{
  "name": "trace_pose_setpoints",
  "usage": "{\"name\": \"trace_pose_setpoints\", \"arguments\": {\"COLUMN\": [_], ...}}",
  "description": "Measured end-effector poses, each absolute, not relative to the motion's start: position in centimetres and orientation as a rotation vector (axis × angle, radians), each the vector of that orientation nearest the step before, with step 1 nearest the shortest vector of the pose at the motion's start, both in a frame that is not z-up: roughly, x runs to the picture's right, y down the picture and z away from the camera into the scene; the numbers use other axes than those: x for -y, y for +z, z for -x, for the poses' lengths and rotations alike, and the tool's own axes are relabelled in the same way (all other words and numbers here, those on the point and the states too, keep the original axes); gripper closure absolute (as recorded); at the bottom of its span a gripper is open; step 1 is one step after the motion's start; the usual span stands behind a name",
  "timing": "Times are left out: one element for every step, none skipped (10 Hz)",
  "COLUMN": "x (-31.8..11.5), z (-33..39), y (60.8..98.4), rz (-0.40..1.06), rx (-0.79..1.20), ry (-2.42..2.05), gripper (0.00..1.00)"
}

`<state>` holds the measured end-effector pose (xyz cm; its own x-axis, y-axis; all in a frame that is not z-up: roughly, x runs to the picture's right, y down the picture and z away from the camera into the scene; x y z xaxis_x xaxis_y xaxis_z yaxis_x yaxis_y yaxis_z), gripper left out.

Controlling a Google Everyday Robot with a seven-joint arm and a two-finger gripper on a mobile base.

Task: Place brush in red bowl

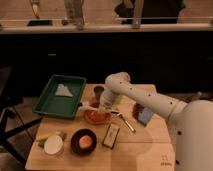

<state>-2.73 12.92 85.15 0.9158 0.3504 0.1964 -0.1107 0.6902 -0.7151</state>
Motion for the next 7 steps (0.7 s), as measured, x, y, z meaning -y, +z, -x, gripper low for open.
{"name": "trace_pose_setpoints", "arguments": {"x": [-12.89, -12.91, -12.88, -12.86, -12.86, -12.83, -12.89], "z": [2.78, 2.84, 2.74, 2.75, 2.78, 2.76, 2.68], "y": [85.17, 85.19, 85.22, 85.22, 85.22, 85.21, 85.25], "rz": [0.772, 0.774, 0.777, 0.780, 0.782, 0.784, 0.790], "rx": [0.336, 0.339, 0.344, 0.347, 0.349, 0.352, 0.355], "ry": [0.266, 0.268, 0.272, 0.273, 0.273, 0.275, 0.276], "gripper": [0.97, 0.93, 0.82, 0.72, 0.62, 0.52, 0.42]}}
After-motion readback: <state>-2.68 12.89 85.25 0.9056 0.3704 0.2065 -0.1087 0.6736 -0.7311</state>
